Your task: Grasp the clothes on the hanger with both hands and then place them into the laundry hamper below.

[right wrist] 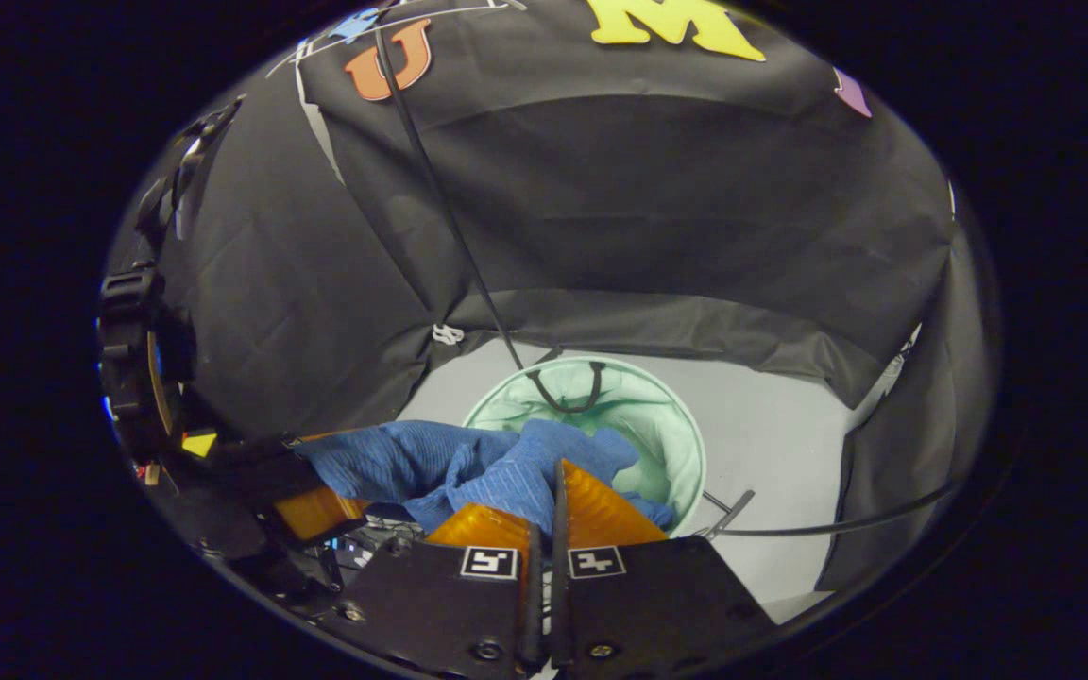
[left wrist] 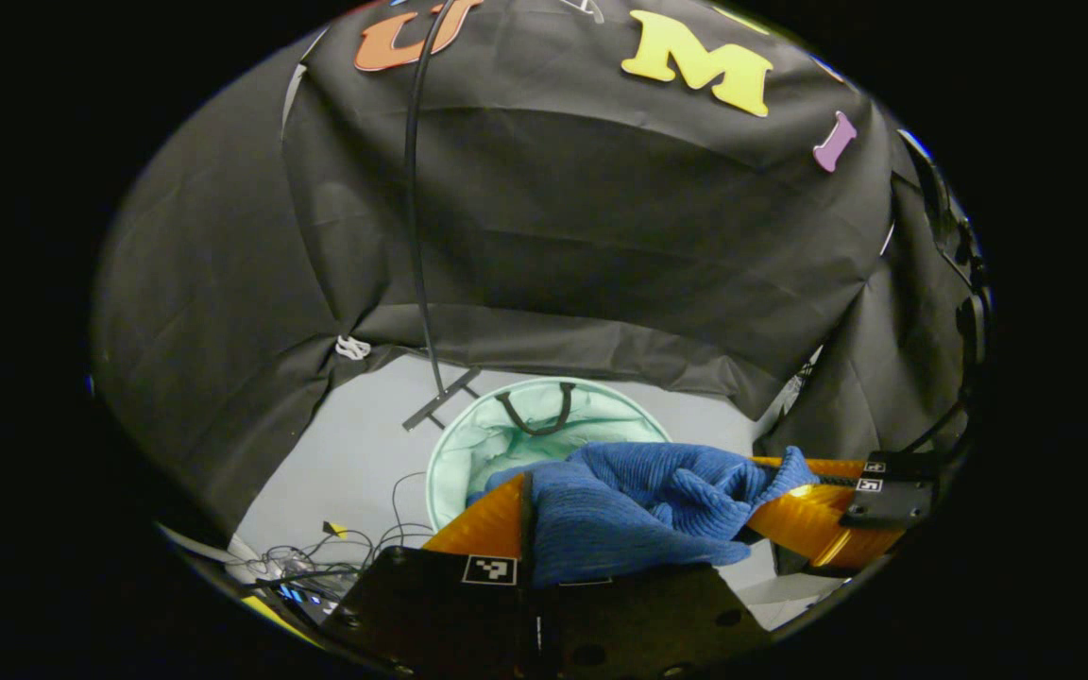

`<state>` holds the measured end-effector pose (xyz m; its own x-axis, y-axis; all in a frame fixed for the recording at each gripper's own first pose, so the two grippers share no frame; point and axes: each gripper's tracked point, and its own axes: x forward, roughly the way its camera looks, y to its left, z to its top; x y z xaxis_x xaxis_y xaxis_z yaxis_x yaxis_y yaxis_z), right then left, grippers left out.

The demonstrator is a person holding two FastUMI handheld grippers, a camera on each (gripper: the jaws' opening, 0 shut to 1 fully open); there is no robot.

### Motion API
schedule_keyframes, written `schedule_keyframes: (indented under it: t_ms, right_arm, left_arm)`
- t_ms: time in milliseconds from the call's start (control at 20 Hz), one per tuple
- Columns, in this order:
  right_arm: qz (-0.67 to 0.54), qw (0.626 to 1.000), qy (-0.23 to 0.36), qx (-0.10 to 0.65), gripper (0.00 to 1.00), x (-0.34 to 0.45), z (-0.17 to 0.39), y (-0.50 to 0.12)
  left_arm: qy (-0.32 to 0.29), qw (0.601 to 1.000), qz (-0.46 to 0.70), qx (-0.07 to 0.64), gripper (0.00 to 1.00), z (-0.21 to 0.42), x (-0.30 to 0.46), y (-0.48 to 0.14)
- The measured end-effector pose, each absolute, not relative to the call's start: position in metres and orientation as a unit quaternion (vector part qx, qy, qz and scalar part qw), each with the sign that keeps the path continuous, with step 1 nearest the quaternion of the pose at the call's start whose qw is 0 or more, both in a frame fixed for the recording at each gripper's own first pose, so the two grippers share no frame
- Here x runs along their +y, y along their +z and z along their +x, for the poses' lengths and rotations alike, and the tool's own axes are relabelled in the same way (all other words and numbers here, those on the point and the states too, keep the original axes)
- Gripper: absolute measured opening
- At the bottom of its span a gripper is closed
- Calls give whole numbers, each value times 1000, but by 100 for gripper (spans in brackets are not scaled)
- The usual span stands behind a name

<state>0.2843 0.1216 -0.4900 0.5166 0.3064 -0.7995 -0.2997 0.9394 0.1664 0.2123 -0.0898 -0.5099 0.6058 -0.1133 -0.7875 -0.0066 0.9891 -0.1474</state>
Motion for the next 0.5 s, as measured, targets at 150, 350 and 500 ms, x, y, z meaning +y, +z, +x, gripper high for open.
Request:
schedule_keyframes:
  t_ms: [150, 350, 500]
  right_arm:
    - [13, 872, 181, 455, 14, 121, 281, -487]
    - [8, 887, 168, 430, 68, 112, 287, -466]
    - [14, 889, 155, 432, 85, 108, 282, -468]
  left_arm:
    - [-19, 900, -51, 433, 16, 218, -82, -506]
    - [-26, 905, -37, 422, 80, 222, -79, -497]
    - [-22, 908, -34, 418, 97, 219, -73, -491]
